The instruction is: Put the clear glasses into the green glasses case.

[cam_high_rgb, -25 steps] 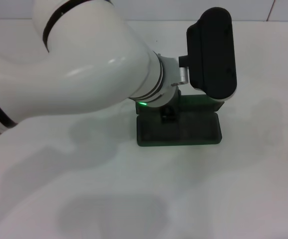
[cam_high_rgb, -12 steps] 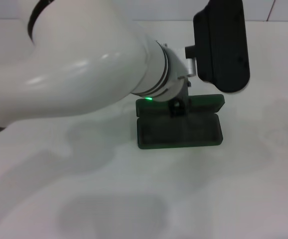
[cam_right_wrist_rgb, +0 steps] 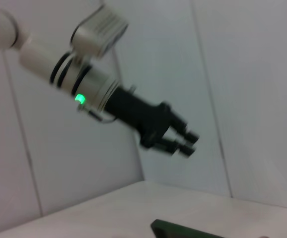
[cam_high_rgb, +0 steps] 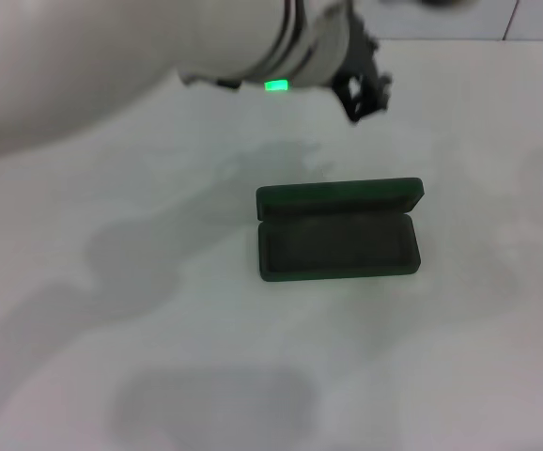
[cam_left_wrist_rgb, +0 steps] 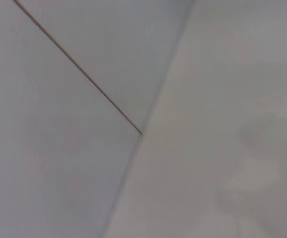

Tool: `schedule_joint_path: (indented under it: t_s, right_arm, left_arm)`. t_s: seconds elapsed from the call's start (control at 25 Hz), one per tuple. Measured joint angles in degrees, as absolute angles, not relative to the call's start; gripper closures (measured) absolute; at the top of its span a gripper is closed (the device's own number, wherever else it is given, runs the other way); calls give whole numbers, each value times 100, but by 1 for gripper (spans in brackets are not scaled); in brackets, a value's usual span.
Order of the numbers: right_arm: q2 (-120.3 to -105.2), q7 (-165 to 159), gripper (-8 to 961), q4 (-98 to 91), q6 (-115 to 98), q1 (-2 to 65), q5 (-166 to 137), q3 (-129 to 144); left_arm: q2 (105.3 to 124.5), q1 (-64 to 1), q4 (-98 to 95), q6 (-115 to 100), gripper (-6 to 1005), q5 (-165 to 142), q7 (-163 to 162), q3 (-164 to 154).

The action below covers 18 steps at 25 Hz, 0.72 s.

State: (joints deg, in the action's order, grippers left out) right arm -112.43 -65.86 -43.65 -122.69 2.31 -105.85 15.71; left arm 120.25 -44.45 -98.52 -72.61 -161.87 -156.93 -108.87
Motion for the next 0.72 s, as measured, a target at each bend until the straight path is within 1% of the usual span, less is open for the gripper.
schedule_joint_path:
  t_s: [0.08,0.12,0.32,0.72]
  right_arm:
    - [-11243,-6383,913,-4432,-12327,238,-10604,1675]
    - [-11260,-6293,913,-4490,-12333,253,-10588,1784]
    - [-11339,-6091,912,-4784,-12343,357,-10235,2285]
    - [-11361,-6075,910,-5532,-12355,359,-8755,3432]
  left_arm:
    - [12027,-4408,-10160,-7356,700,-16148,-15746,-10701]
    - [12029,-4339,-10488,-7485,700,-16005,-15846,-10467]
    - [12017,-4211,-10846,-7677,704,-15259,-15896,-9859]
    - [11966,-4032,-10249,-8352,705,-12572,-15233,-7612]
